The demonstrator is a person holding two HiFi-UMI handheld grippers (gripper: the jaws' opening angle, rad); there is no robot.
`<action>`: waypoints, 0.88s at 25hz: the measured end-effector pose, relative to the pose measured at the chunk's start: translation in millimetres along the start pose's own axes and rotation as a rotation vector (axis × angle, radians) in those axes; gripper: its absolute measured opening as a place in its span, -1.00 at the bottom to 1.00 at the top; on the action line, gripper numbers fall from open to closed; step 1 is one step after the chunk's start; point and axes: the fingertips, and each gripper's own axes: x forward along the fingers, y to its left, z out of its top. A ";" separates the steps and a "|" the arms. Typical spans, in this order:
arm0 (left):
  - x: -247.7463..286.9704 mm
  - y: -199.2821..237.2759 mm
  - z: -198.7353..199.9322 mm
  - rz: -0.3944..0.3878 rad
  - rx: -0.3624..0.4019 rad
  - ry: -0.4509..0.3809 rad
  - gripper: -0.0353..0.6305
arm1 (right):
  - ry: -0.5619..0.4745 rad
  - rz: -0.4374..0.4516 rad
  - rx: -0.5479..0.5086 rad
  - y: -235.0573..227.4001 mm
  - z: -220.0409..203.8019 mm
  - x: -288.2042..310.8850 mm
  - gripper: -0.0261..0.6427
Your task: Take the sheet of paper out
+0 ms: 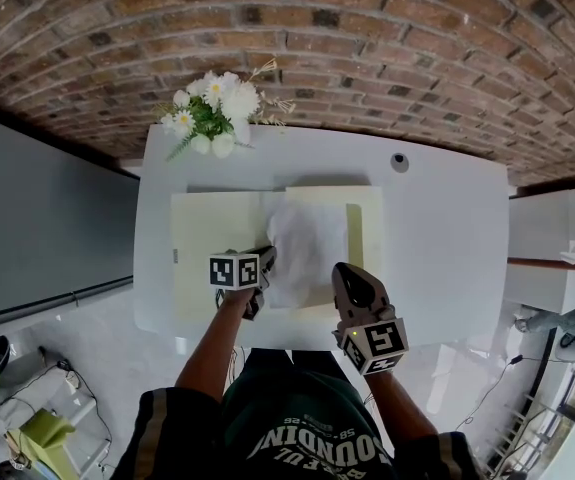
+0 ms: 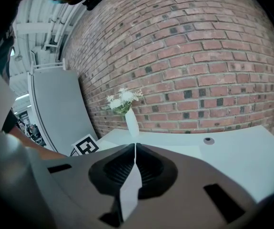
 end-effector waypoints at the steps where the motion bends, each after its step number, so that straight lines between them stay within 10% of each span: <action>1: -1.3 1.7 0.3 0.003 0.003 0.002 -0.85 | 0.009 0.002 0.004 0.9 -1.6 -0.1 -0.71; 22: -43.1 19.1 4.5 0.045 0.034 -0.023 -0.86 | -0.020 0.026 -0.019 20.5 11.9 -1.8 -0.71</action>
